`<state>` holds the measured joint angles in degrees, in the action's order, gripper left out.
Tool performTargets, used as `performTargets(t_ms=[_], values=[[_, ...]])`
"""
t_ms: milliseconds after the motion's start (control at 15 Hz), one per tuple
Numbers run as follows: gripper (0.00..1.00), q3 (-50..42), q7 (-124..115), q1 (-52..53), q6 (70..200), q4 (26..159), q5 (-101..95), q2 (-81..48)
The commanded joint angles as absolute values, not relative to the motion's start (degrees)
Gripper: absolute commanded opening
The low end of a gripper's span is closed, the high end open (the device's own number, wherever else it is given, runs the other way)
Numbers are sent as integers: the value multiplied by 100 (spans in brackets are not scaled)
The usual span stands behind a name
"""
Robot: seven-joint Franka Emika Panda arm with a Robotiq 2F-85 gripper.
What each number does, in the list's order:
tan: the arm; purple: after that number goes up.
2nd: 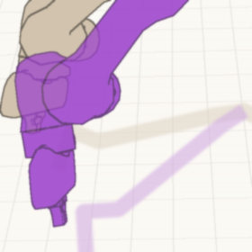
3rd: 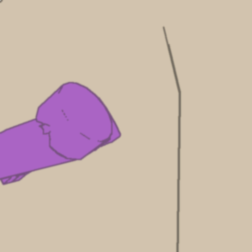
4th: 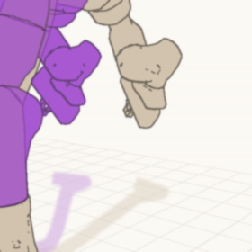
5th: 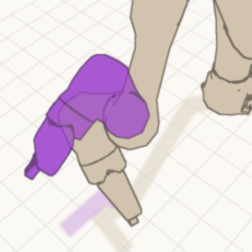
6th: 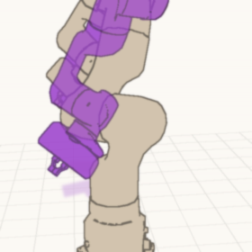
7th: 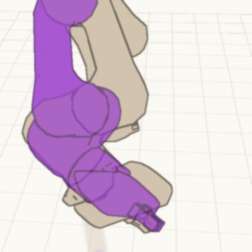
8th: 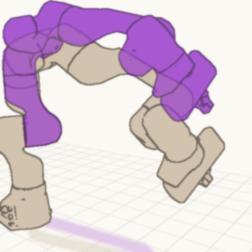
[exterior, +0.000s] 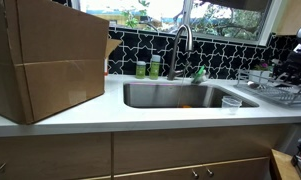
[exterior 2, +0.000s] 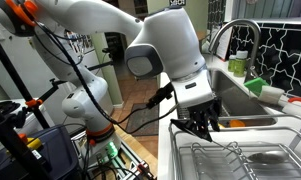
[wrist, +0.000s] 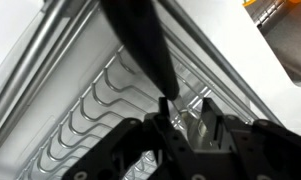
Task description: Pick up the spoon in the dishes drying rack and rinse it on the tap running tap water twice before putting it back in the dishes washing rack
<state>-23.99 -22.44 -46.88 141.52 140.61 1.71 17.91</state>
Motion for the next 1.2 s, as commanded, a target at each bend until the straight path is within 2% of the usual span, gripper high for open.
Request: performTargets(t_ms=[0, 200, 267, 600, 867, 1133], values=[[73, -2329, -2244, -4800, 14311, 13969, 94, 1705], [95, -2338, -2239, -4803, 14369, 13845, 179, 1812], [99, -2334, -2243, -4806, 14354, 13792, 186, 1844], [100, -2316, -2277, -4691, 13956, 13341, 495, 2083], [100, -2028, -2690, -4775, 13021, 12784, 206, 2115], [100, -2058, -1884, -4464, 12132, 12366, 278, 2264]])
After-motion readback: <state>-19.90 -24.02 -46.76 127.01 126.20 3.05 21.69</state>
